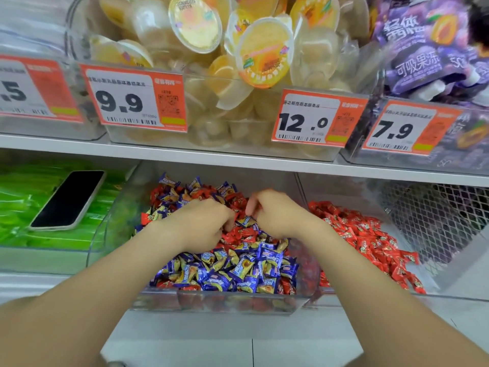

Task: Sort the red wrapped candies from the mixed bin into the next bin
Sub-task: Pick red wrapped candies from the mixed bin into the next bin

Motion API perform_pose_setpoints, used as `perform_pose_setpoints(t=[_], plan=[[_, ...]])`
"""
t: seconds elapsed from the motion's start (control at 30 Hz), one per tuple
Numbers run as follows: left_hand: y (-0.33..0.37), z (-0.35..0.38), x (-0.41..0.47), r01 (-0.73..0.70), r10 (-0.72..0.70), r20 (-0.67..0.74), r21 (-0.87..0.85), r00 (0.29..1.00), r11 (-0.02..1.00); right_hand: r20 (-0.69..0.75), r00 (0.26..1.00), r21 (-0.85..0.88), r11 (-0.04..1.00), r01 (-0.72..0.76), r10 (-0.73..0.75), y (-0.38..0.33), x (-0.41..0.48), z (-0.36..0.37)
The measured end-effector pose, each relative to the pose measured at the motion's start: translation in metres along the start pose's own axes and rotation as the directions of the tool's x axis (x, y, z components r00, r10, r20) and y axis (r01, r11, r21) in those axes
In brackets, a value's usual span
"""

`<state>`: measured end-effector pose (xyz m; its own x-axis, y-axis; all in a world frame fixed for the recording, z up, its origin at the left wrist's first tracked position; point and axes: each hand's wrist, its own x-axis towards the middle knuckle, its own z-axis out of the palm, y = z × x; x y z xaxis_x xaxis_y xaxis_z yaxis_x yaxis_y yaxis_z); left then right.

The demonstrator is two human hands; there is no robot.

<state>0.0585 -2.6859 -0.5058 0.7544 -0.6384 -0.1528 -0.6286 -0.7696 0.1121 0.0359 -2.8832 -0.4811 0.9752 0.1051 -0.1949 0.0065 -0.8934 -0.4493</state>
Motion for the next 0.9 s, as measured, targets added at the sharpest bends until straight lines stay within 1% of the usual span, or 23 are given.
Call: perform_pose_setpoints(t=[0.07,0.1,0.2,0.3,0.37,0.43,0.5,0.57,0.67,0.73,0.83,0.87,0.9], plan=[[0.0,0.0,-0.001,-0.016,0.016,0.021,-0.01,1.0,1.0,0.114,0.993,-0.023,0.999,0.029,-0.026,0.0,-0.005,0.002],[0.0,0.001,-0.001,-0.022,0.022,0.026,-0.016,0.999,1.0,0.15,0.988,-0.061,0.997,0.048,-0.038,0.001,-0.006,0.004],[0.0,0.004,-0.002,-0.051,0.051,0.081,-0.008,0.995,0.999,0.163,0.983,-0.189,0.975,0.113,-0.082,0.003,-0.004,0.014],[0.003,0.005,-0.001,-0.044,0.042,0.129,0.013,0.991,0.999,0.18,0.98,-0.226,0.966,0.123,-0.083,0.002,0.001,0.02],[0.008,0.009,0.0,-0.05,0.045,0.107,0.044,0.993,0.998,0.156,0.984,-0.226,0.967,0.117,-0.082,0.0,0.005,0.022],[0.012,0.012,0.002,-0.065,0.061,0.045,0.076,0.997,0.995,0.131,0.99,-0.25,0.964,0.087,-0.056,0.0,0.009,0.025],[0.011,0.011,0.004,-0.054,0.054,0.007,0.046,0.999,0.997,0.158,0.987,-0.262,0.963,0.064,-0.023,0.0,0.011,0.027],[0.007,0.007,0.004,-0.041,0.04,-0.005,-0.015,0.999,0.999,0.168,0.985,-0.221,0.972,0.081,-0.044,-0.001,0.01,0.024],[-0.001,0.006,0.005,-0.053,0.051,-0.036,-0.053,0.998,0.997,0.121,0.99,-0.11,0.99,0.083,-0.069,-0.003,0.004,0.013],[-0.005,0.004,0.002,-0.063,0.06,-0.037,-0.112,0.998,0.992,0.091,0.994,-0.031,0.997,0.067,-0.064,-0.001,-0.001,0.007],[-0.01,-0.006,-0.005,-0.074,0.045,-0.093,-0.34,0.995,0.937,-0.008,1.0,0.112,0.994,0.008,-0.007,-0.001,-0.011,0.0],[-0.011,-0.01,-0.008,-0.078,0.032,-0.122,-0.398,0.992,0.914,-0.054,0.998,0.143,0.99,-0.018,0.026,0.0,-0.013,0.0],[-0.013,-0.013,-0.012,-0.083,0.023,-0.147,-0.417,0.989,0.905,-0.097,0.993,0.173,0.984,-0.045,0.062,-0.002,-0.016,0.0]])
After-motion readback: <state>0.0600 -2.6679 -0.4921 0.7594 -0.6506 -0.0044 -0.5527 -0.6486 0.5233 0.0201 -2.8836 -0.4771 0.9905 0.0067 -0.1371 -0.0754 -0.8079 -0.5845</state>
